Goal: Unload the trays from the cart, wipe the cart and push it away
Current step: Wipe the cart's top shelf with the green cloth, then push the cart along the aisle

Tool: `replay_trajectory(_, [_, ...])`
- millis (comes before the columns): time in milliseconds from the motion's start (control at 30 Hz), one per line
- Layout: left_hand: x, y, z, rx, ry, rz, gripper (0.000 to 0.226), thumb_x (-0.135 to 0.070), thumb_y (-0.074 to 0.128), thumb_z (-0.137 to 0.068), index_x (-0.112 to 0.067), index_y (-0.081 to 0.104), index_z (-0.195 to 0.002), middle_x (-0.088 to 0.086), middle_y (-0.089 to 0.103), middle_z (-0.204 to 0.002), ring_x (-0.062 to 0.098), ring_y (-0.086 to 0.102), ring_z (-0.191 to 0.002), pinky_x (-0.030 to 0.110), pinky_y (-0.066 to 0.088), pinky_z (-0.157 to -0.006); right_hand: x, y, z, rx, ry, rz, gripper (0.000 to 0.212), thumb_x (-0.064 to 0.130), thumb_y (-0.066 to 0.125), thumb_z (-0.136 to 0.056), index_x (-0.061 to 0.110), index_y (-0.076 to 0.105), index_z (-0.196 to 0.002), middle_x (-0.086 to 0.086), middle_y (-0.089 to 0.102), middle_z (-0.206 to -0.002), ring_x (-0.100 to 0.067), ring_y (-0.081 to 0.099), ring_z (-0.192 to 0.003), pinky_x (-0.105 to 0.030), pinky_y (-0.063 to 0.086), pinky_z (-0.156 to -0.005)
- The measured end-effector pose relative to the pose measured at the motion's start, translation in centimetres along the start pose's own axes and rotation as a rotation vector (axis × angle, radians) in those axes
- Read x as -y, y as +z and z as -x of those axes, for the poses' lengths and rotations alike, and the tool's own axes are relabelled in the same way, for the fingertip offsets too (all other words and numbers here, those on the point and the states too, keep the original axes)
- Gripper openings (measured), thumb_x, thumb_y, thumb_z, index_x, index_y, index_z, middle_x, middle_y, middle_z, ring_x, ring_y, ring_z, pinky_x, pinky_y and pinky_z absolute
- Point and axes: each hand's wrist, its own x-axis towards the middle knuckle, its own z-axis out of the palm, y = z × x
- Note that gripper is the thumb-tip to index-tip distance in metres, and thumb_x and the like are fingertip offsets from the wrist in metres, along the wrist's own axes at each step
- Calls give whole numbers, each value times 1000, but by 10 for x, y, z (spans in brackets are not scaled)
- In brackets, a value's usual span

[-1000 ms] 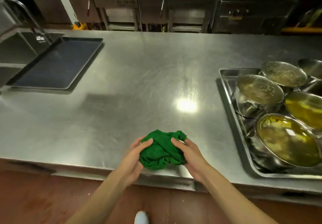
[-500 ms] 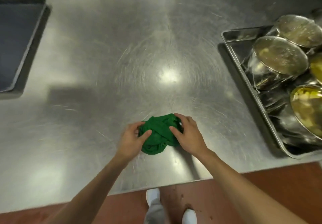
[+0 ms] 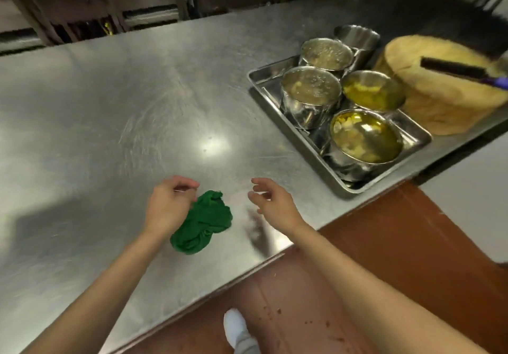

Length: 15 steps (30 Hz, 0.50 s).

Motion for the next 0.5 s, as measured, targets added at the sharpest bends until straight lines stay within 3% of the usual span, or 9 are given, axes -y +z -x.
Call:
replay_trajectory(133, [-93, 52, 54, 195, 191, 135, 18, 2, 56, -88, -11, 68, -87, 18, 68, -90, 28, 66, -76, 42, 58, -73, 20, -82, 63, -121, -59, -316, 22, 15, 62, -94, 18, 63, -115, -7, 64, -102, -14, 63, -89, -34, 60, -75])
replay_trajectory(300, [-197, 166, 180, 467, 405, 284, 17, 3, 57, -86, -9, 68, -89, 15, 69, -85, 23, 66, -73, 32, 58, -69, 19, -219, 197, -409, -158, -654, 26, 14, 62, -94, 7, 64, -119, -18, 68, -113, -21, 65, -93, -41, 58, -79])
replay_trajectory(500, [-257, 336, 400, 842, 525, 432, 18, 1, 53, -89, -9, 67, -92, 11, 71, -85, 19, 67, -76, 25, 55, -67, -42, -376, 433, -829, -321, -817, 23, 13, 56, -97, 5, 62, -117, -15, 69, -106, -24, 65, -92, -43, 56, -82])
